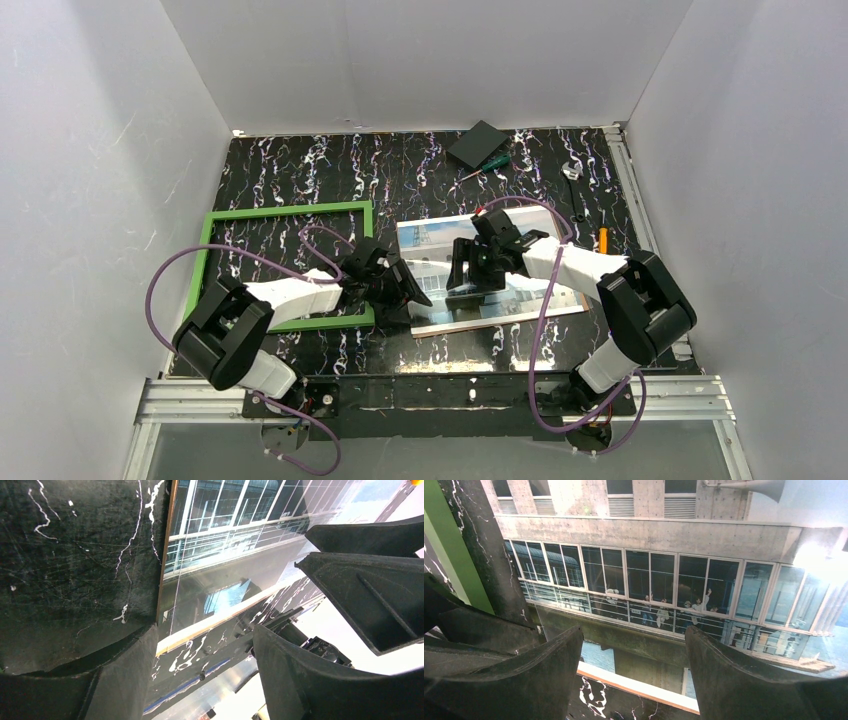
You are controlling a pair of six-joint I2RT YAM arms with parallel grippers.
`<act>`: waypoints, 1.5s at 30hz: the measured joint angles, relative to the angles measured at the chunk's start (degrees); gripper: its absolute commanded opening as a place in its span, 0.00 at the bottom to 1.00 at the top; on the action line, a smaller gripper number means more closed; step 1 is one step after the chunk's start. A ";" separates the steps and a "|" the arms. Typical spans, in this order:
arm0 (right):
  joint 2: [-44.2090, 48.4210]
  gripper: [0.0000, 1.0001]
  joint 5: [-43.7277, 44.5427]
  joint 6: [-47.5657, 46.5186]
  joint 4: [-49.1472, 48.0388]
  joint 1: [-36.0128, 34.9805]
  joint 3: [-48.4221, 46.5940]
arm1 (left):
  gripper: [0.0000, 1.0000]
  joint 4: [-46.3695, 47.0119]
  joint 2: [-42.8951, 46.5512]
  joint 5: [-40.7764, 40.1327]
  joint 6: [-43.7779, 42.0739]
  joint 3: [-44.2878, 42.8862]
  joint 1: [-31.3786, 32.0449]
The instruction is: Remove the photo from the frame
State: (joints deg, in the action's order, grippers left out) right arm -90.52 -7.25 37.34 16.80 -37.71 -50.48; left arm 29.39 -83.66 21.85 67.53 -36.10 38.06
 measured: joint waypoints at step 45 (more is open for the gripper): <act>-1.49 0.84 -1.53 0.11 -1.57 0.15 -1.07 | 0.06 4.76 4.87 -4.87 6.19 6.16 0.35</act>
State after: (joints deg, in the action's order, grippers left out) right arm -92.01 -8.78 37.45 15.22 -37.56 -51.55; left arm 34.15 -78.78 16.97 73.71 -29.93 38.41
